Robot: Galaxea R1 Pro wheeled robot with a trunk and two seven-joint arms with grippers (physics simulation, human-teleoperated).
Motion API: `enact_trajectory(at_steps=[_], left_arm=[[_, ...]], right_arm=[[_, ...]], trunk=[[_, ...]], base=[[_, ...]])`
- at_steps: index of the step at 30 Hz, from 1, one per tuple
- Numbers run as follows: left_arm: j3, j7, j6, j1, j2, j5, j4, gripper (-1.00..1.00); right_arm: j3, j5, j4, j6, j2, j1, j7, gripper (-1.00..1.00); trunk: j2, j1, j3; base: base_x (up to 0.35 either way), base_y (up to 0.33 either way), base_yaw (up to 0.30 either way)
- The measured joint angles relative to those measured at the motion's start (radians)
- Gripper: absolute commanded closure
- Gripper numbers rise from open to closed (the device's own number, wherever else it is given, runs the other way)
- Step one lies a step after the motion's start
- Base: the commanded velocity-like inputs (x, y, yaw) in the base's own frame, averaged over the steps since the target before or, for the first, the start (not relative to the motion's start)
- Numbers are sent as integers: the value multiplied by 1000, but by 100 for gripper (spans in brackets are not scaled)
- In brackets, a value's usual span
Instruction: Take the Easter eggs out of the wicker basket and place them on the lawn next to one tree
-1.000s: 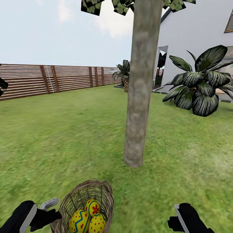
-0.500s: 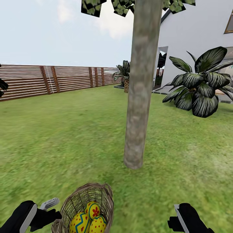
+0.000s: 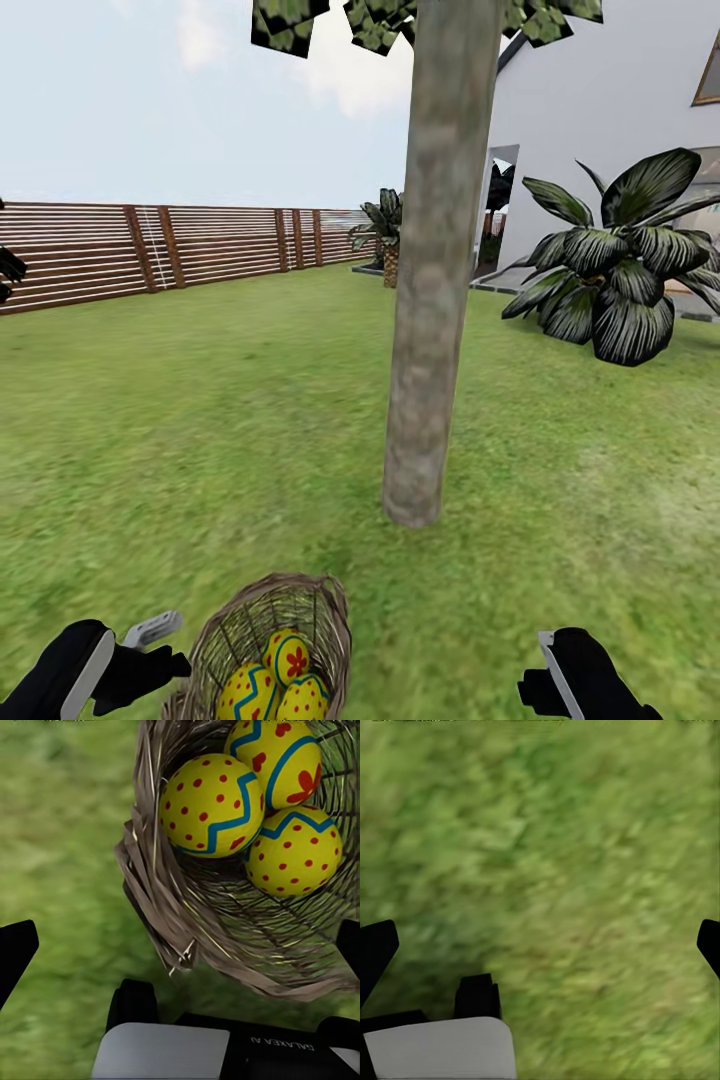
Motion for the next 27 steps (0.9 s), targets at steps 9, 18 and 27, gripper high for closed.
enact_trajectory(at_steps=[9,18,27], left_arm=[[0,0,0,0,0,0,0,-100],[0,0,0,0,0,0,0,-100],[0,0,-2,0,-1,1,1,-100]], right_arm=[[0,0,0,0,0,0,0,-100],[0,0,0,0,0,0,0,-100],[0,0,0,1,0,0,0,-100]], trunk=[[63,-35,28],[84,-46,38],[84,-46,38]], base=[[0,0,0],[0,0,0],[52,-226,0]])
